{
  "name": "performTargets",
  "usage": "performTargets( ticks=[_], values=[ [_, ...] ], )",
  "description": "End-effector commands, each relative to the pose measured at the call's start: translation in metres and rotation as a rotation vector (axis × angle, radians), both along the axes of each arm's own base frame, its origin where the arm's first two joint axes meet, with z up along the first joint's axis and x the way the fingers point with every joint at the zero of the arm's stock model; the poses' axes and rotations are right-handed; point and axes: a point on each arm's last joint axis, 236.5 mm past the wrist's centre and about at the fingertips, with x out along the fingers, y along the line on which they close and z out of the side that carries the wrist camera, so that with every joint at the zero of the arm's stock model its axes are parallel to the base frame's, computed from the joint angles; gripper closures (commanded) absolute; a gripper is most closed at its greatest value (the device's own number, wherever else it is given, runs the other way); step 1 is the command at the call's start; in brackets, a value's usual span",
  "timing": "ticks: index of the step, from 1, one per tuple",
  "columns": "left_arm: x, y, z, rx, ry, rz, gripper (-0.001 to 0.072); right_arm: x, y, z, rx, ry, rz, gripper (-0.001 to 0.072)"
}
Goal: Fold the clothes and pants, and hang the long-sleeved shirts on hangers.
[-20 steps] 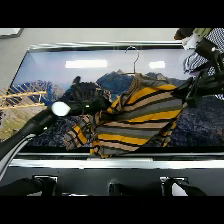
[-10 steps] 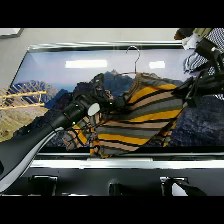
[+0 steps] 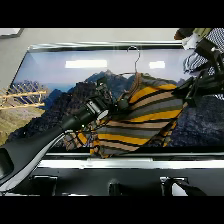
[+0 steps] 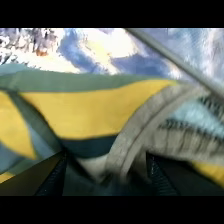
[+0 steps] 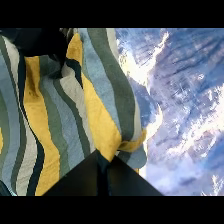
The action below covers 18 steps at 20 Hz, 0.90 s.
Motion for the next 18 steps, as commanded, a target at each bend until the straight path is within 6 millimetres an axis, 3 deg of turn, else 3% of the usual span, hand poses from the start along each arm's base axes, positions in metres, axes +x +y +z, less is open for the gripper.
performTargets(
  ticks=[1,2,3,4,5,7,13,18],
  values=[
    [0.009,-0.012,-0.006,-0.073,-0.001,0.053,0.0177,0.0,0.0,0.0,0.0,0.002,-0.001,0.0694],
    [0.009,-0.012,-0.01,-0.068,0.008,0.058,0.0215,0.0,0.0,0.0,0.0,0.001,-0.002,0.0694],
    [0.008,-0.011,-0.012,-0.064,0.011,0.059,0.033,0.0,0.0,0.0,0.0,0.001,-0.002,0.0694],
    [0.009,-0.011,-0.011,-0.065,0.009,0.06,0.0479,0.0,0.0,0.0,-0.001,0.002,-0.002,0.0694],
    [0.011,-0.009,-0.009,-0.063,0.005,0.059,0.0695,0.0,-0.001,-0.001,-0.003,0.002,-0.003,0.0694],
    [0.014,0.0,-0.007,-0.051,0.009,0.073,0.0687,0.0,-0.001,-0.001,-0.004,0.002,-0.003,0.0694],
    [0.025,0.061,0.016,0.109,-0.011,0.002,0.0687,0.0,-0.002,-0.002,-0.01,0.005,-0.005,0.0694],
    [0.048,0.089,0.025,0.025,0.025,-0.056,0.0688,-0.002,-0.001,-0.002,-0.005,0.01,0.002,0.0694]
  ],
)
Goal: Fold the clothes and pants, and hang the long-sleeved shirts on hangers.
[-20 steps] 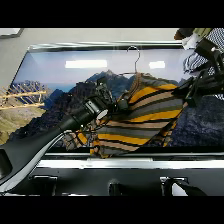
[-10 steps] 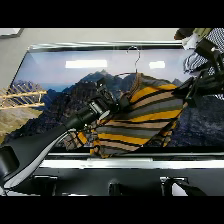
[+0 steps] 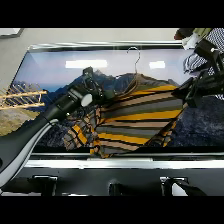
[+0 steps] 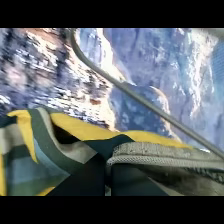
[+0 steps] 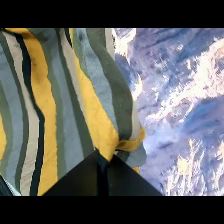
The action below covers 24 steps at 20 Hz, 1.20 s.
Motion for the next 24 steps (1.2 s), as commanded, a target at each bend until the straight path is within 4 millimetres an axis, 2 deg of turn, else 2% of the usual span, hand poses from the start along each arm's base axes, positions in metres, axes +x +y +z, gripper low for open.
performTargets(
  ticks=[1,3,5,9,15,20,24],
  values=[
    [0.013,0.022,0.005,-0.043,0.021,-0.058,0.0688,-0.001,0.002,0.001,0.009,0.002,0.007,0.0694],
    [0.022,0.034,0.007,-0.061,0.019,-0.069,0.0688,-0.001,0.004,0.002,0.015,0.0,0.01,0.0694],
    [0.027,0.038,0.007,-0.095,0.023,-0.095,0.0688,-0.001,0.004,0.002,0.015,0.0,0.01,0.0694],
    [0.026,0.022,0.009,-0.189,0.025,-0.196,0.0688,-0.001,0.004,0.002,0.015,0.0,0.01,0.0694],
    [0.03,0.023,0.016,-0.226,0.006,-0.214,0.0688,-0.001,0.004,0.002,0.015,-0.001,0.01,0.0694],
    [0.042,0.045,0.014,-0.226,0.012,-0.171,0.0688,-0.001,0.003,0.002,0.015,-0.003,0.009,0.0694],
    [0.035,0.051,-0.001,-0.213,0.077,-0.18,0.0688,-0.001,0.004,0.003,0.015,-0.007,0.008,0.0694]
  ],
)
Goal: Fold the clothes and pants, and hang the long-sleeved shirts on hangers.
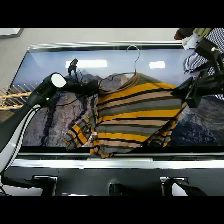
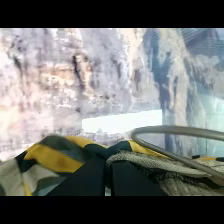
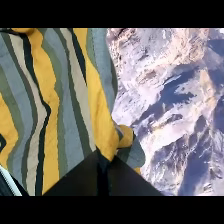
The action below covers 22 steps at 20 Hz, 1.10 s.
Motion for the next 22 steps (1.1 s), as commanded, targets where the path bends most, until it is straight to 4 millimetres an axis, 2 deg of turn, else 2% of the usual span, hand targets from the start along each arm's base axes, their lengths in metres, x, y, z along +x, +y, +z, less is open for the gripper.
performTargets(
  ticks=[1,6,11,15,22],
  values=[
    [-0.004,0.005,-0.011,0.007,0.05,-0.005,0.0687,0.0,0.0,0.002,-0.001,-0.006,-0.001,0.0694],
    [-0.011,-0.005,-0.02,-0.035,0.108,-0.013,0.0687,0.0,0.0,0.006,-0.005,-0.026,-0.005,0.0695],
    [-0.009,-0.006,-0.03,-0.036,0.129,-0.007,0.0687,-0.004,0.004,0.01,0.006,-0.033,0.004,0.0695],
    [0.003,-0.003,-0.027,-0.052,0.096,0.029,0.0687,-0.007,0.006,0.012,0.015,-0.032,0.014,0.0695],
    [0.021,0.013,-0.019,-0.1,0.085,0.097,0.0687,-0.009,0.007,0.012,0.014,-0.025,0.019,0.0695]
  ],
)
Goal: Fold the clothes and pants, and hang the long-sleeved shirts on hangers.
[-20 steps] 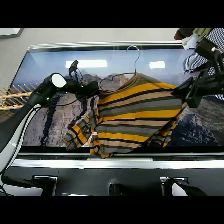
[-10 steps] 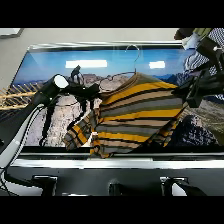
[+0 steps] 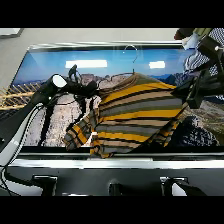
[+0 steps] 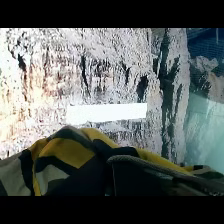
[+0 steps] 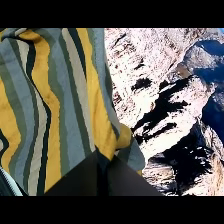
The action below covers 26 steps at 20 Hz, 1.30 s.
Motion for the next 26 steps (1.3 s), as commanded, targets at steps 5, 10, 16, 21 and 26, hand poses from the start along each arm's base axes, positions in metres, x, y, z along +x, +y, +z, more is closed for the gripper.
performTargets(
  ticks=[5,10,16,21,26],
  values=[
    [0.015,0.008,0.014,-0.048,-0.028,0.053,0.0687,-0.001,0.002,0.001,0.006,0.002,0.005,0.0695],
    [0.043,0.007,0.071,-0.079,-0.179,0.056,0.0688,0.003,0.004,-0.005,0.023,0.021,0.01,0.0695],
    [0.055,0.002,0.145,-0.118,-0.322,0.036,0.0688,0.012,0.002,-0.011,0.031,0.031,-0.001,0.0695],
    [0.038,-0.005,0.202,-0.138,-0.396,-0.035,0.0688,0.023,0.005,-0.022,0.04,0.033,-0.012,0.0695],
    [0.009,-0.005,0.227,-0.14,-0.381,-0.088,0.0688,0.046,0.024,-0.026,-0.038,-0.063,-0.015,0.0695]
  ],
)
